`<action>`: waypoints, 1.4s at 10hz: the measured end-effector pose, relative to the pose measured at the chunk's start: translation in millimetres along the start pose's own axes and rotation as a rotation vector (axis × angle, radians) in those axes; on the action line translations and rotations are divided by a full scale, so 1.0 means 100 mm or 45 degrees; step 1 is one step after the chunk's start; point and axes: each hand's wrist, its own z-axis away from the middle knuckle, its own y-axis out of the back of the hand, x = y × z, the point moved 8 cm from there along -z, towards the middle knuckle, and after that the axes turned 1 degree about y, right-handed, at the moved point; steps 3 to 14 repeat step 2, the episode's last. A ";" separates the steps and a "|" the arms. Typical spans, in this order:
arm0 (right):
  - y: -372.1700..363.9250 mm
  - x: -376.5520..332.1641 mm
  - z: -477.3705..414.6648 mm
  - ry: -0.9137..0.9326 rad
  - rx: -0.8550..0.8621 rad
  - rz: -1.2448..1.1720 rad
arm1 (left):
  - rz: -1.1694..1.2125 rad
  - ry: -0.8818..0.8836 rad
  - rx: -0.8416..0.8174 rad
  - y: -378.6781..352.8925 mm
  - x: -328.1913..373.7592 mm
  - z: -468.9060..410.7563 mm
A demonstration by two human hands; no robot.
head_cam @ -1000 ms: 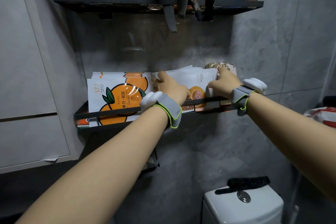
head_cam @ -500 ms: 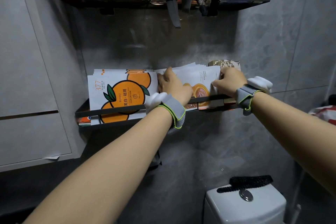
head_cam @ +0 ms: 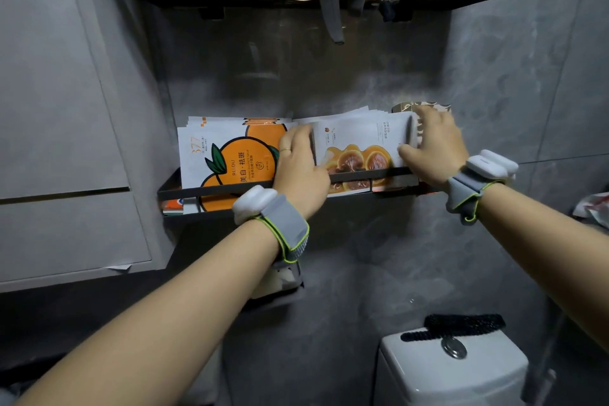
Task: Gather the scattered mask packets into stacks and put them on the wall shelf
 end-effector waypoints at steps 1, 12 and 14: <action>0.04 -0.10 0.09 0.056 0.027 -0.017 | 0.176 0.082 0.005 0.20 -0.11 0.01; 0.07 -0.18 0.19 0.080 0.019 -0.049 | 0.213 0.085 0.011 0.41 -0.12 0.03; 0.07 -0.18 0.19 0.080 0.019 -0.049 | 0.213 0.085 0.011 0.41 -0.12 0.03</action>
